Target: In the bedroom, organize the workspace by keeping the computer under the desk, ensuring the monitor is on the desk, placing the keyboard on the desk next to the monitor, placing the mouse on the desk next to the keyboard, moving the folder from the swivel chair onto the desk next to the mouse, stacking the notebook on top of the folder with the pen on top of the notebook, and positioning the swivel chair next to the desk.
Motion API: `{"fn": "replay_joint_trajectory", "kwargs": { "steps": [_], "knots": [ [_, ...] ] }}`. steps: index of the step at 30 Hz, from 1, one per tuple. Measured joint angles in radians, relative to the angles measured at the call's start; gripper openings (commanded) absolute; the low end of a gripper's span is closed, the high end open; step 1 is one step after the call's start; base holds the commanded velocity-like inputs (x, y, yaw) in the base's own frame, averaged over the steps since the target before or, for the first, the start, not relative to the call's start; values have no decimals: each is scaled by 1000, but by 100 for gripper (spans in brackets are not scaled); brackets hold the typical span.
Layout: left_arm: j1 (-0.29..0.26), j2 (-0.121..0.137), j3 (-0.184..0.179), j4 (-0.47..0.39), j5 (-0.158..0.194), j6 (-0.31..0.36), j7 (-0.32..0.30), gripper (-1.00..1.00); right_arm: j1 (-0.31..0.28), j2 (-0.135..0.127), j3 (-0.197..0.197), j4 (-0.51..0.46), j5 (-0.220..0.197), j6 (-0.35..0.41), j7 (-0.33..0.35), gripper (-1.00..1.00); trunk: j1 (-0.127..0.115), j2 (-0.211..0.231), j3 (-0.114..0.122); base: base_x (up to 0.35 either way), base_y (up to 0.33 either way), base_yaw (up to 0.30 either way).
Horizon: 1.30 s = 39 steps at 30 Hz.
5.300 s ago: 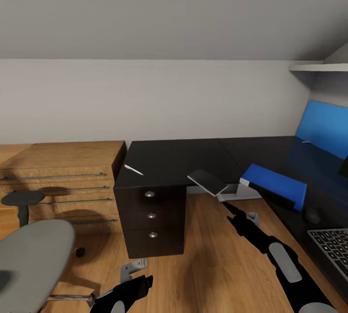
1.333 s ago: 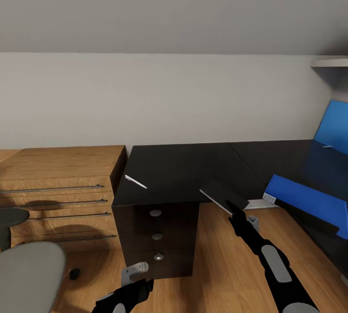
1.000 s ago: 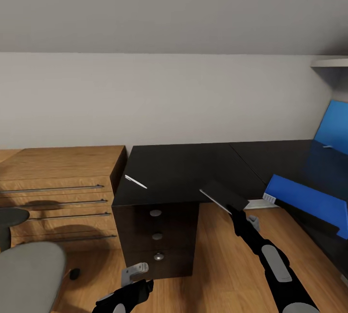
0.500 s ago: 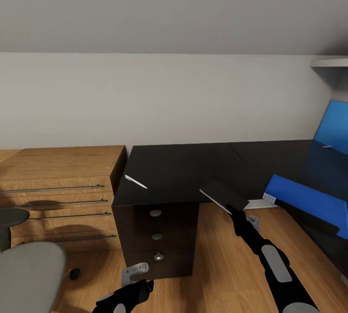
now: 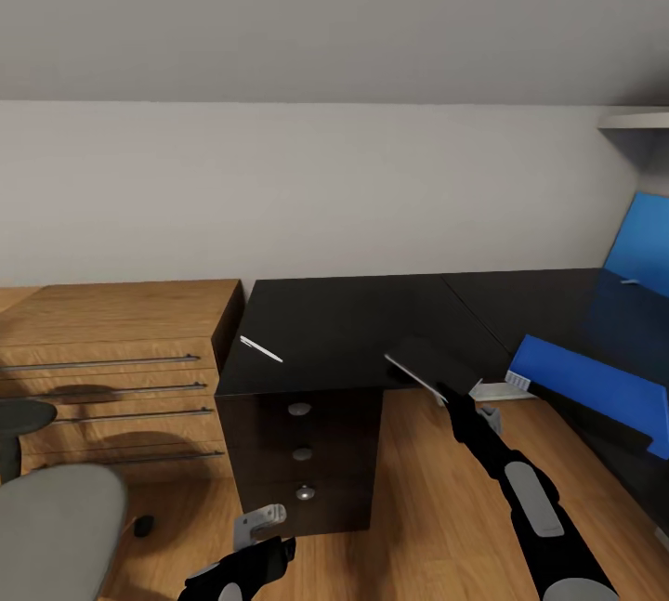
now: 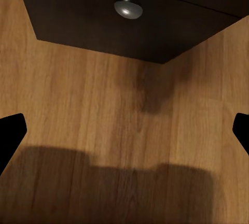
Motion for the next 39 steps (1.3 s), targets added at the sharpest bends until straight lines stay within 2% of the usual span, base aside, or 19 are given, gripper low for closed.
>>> {"fn": "replay_joint_trajectory", "kwargs": {
  "steps": [5,19,23,25,26,27,32,39],
  "knots": [
    [0,0,0,0,0,0,0,100,0,0,0,-19,1,0,-1,-100,0,0,0,0,0,0],
    [0,-3,-4,46,-1,0,0,100,3,-8,-8,-186,8,2,-2,-100,0,0,0,0,0,0],
    [0,-3,-4,49,-1,0,0,100,3,-22,-9,-208,8,4,-2,-100,0,0,0,0,0,0],
    [0,-3,-4,50,-1,0,0,100,3,-48,-8,-216,8,8,0,-100,0,0,0,0,0,0],
    [0,-3,-4,50,-2,0,0,100,3,-75,-8,-219,7,10,2,-100,0,0,0,0,0,0],
    [0,-3,-4,51,-2,0,0,100,3,-86,-7,-220,8,11,3,-100,0,0,0,0,0,0],
    [0,-3,-5,51,-3,-1,0,100,4,-100,-9,-219,7,13,5,-100,0,0,0,0,0,0],
    [0,-4,-5,52,-2,-1,0,100,4,-104,-10,-219,9,12,6,-100,0,0,0,0,0,0]
  ]
}}
